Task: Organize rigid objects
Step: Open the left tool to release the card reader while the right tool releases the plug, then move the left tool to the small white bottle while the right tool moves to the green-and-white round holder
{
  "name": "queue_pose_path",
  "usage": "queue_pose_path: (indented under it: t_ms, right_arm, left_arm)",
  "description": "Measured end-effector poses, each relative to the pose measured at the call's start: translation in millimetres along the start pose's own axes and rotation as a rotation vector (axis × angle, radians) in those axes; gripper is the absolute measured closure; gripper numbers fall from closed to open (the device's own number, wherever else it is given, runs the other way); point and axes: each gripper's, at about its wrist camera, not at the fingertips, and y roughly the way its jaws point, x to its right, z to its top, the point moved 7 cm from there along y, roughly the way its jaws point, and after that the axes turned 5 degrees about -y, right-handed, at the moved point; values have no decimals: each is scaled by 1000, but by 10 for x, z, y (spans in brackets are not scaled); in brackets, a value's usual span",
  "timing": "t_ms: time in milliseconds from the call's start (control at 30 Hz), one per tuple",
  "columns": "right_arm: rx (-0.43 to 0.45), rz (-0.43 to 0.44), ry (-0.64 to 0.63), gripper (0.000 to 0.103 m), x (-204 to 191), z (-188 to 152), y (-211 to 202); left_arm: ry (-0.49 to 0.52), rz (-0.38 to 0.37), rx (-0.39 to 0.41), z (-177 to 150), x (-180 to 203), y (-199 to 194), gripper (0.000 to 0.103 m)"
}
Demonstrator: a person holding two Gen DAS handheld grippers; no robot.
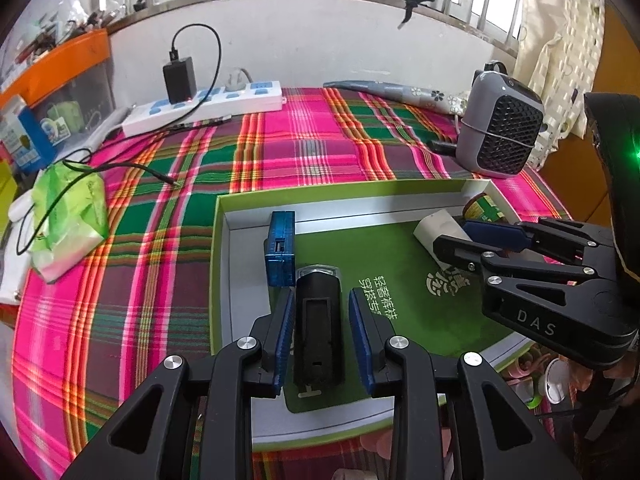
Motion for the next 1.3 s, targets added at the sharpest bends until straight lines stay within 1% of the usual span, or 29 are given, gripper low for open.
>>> queue_pose_path:
  t_ms: [367, 567, 733, 833, 967, 1067, 1200, 1300]
  right_arm:
    - [38, 6, 31, 68, 11, -78, -215]
    - [71, -2, 45, 68, 12, -141, -401]
    - [102, -8, 56, 68, -4, -216, -580]
    - [122, -13, 62, 68, -13, -283, -690]
    - [145, -14, 73, 68, -35, -378, -814]
    - [156, -20, 76, 68, -45, -453, -889]
    - [170, -26, 89, 68, -32, -562, -994]
    - [181, -32, 96, 68, -23, -656, -1052]
  left_arm:
    - [-21, -16, 35, -47, 0, -220, 76]
    - [-27, -34, 48, -110, 24, -348, 76]
    - [-39, -43, 78, -181, 4, -504, 76]
    - [-47, -53, 93, -244, -9, -602, 76]
    - [-44, -45, 108, -348, -22, -714, 76]
    - [-48, -34, 102, -446, -39, -761, 76]
    - [-64, -38, 91, -547, -90, -795, 77]
    - [-92, -48, 98, -602, -140, -830, 80]
